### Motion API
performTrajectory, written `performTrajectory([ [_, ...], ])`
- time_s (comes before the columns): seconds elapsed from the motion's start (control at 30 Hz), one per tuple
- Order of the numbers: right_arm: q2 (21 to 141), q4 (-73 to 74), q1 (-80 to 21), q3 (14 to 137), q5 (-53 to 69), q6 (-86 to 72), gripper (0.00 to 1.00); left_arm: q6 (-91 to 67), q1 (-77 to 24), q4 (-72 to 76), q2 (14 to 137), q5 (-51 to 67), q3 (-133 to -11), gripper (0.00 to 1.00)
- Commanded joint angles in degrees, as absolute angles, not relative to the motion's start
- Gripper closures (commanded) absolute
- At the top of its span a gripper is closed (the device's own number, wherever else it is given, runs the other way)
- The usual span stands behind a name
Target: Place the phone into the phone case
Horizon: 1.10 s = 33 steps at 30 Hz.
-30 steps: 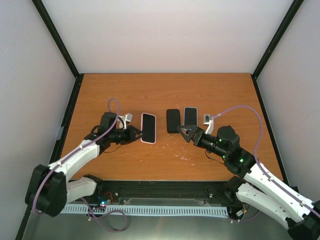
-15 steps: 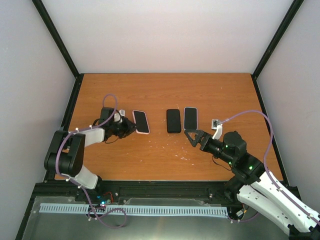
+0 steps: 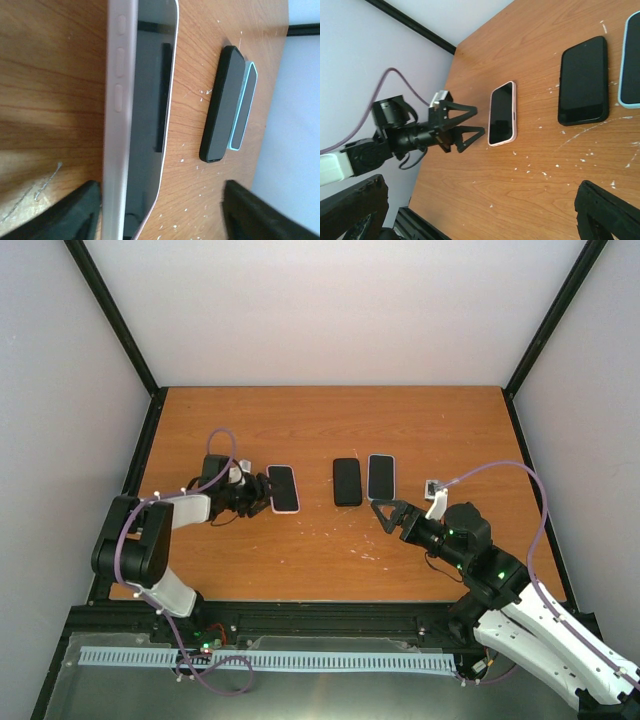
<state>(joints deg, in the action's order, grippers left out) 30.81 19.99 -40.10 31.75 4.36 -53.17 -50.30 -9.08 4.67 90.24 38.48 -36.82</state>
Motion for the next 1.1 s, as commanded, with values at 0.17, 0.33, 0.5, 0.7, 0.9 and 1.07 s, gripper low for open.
performTrajectory([
  [0.17,30.42,23.76,-39.80,34.87,-0.11,-51.86,0.00,-46.37,-8.88,-7.22,76.83,31.74,-38.38,0.01],
  [0.33,30.97,26.72,-39.75,38.06,-2.27,-50.28,0.00,-43.12,-8.88,-14.33,67.98,31.00,-40.60,0.00],
  [0.5,31.93,32.15,-39.81,43.72,-5.88,-47.41,0.00,-36.43,-8.88,-22.23,59.92,32.08,-46.25,0.01],
  [0.7,32.22,36.61,-39.76,48.95,-7.63,-44.77,0.00,-33.01,-8.85,-24.10,52.46,39.19,-50.22,0.01],
  [0.9,32.05,37.27,-39.81,49.59,-6.45,-46.00,0.00,-36.32,-8.88,-19.00,45.36,43.87,-47.36,0.01],
  [1.07,31.89,37.18,-39.78,49.01,-6.32,-46.66,0.00,-35.87,-8.88,-18.86,43.14,43.86,-45.62,0.01],
])
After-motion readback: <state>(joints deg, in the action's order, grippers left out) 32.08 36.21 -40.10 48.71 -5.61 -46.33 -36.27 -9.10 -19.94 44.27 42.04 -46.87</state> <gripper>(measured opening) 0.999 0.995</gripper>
